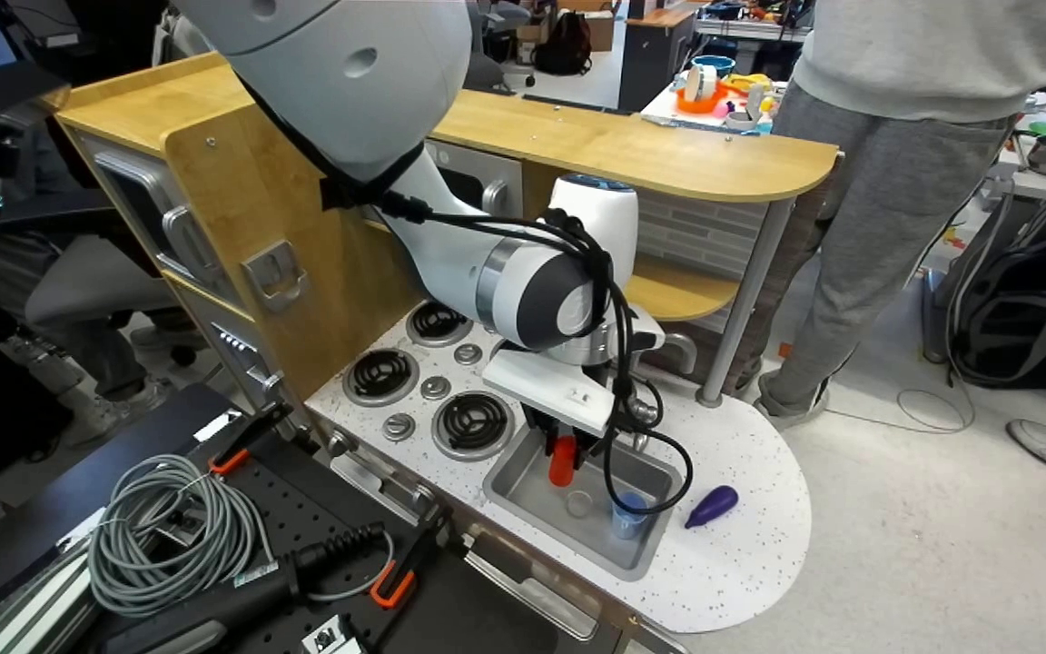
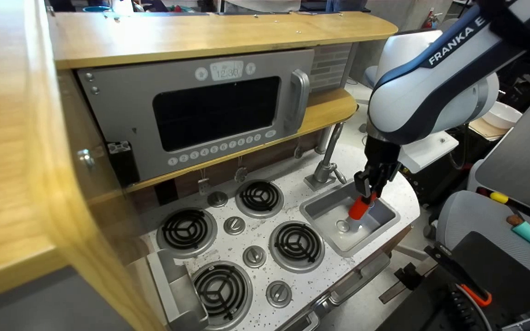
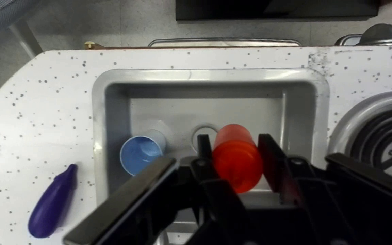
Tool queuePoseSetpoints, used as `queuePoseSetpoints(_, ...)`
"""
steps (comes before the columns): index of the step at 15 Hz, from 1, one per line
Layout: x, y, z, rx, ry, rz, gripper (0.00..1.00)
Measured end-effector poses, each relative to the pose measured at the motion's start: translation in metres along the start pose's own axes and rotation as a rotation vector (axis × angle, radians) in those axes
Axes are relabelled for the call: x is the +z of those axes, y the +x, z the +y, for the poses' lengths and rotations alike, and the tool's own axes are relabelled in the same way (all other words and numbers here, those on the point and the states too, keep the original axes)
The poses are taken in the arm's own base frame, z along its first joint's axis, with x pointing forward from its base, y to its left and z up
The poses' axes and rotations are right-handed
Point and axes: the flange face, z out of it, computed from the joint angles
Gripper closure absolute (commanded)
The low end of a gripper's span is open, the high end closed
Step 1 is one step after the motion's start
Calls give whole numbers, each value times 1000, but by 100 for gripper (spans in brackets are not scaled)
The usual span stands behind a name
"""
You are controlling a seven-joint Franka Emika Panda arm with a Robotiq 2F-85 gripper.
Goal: Pick up the sauce bottle from the light blue cup and put it in the sink.
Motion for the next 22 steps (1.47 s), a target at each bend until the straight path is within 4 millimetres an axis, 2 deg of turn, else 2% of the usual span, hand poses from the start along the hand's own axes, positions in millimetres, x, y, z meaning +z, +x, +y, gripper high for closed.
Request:
queuePoseSetpoints(4,13,6,-31,-50,7,-15,86)
queuePoseSetpoints(9,46,14,-57,-84,2,-37,86)
queuePoseSetpoints(13,70,24,-64,-85,-12,-45,86)
queuePoseSetpoints(20,90,41,-60,-71,-49,-41,86)
queuePoseSetpoints(21,90,43,-60,-68,-54,-40,67)
queuePoseSetpoints(22,89,43,-59,-67,-59,-38,36)
